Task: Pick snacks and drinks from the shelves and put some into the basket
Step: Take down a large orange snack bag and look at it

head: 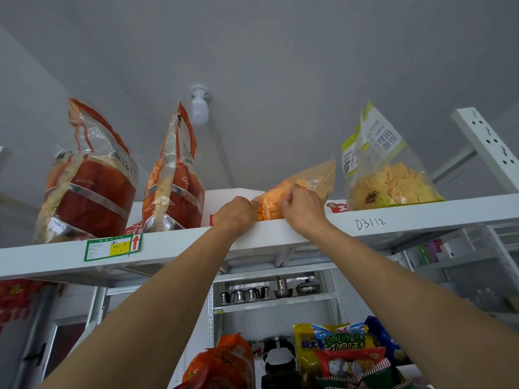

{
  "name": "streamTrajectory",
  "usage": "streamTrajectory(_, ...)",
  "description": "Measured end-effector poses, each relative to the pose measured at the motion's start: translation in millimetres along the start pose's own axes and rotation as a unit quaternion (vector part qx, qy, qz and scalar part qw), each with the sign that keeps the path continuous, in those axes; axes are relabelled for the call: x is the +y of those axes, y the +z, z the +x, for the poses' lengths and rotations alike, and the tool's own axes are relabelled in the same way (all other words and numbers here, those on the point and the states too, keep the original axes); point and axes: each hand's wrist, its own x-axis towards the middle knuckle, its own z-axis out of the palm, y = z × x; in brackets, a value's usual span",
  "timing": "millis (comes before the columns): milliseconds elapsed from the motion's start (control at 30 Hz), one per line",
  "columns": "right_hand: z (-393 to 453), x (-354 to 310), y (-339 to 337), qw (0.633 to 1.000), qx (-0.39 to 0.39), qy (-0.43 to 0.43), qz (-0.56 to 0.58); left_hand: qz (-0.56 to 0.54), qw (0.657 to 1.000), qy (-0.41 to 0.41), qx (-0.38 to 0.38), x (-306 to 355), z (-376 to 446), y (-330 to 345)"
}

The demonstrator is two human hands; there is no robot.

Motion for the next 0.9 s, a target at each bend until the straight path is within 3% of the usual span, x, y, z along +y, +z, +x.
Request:
streamTrajectory(300,0,0,-1,0.997,0.024,0.026,0.068,0.000,0.999,0.035,0.009,5,-10,-6)
streamTrajectory(400,0,0,1,0.995,0.036,0.028,0.092,-0.086,0.994,0.030,0.062,3,-14,-7)
streamTrajectory(500,-2,-6,6,0.990,0.057,0.024,0.125,-0.227,0.965,0.035,0.127,-5,-21,-12)
streamTrajectory(567,-5,-17,11,0.987,0.068,0.008,0.145,-0.247,0.954,0.030,0.166,-16,-26,-19)
streamTrajectory(700,-10,-56,36,0.979,0.060,-0.035,0.189,-0.233,0.936,-0.003,0.265,-51,-33,-38)
streamTrajectory(800,-12,-89,56,0.978,0.014,-0.061,0.200,-0.146,0.931,-0.030,0.334,-82,-33,-59)
streamTrajectory(900,-12,-118,71,0.976,-0.085,-0.071,0.186,-0.084,0.944,-0.062,0.312,-110,-27,-79)
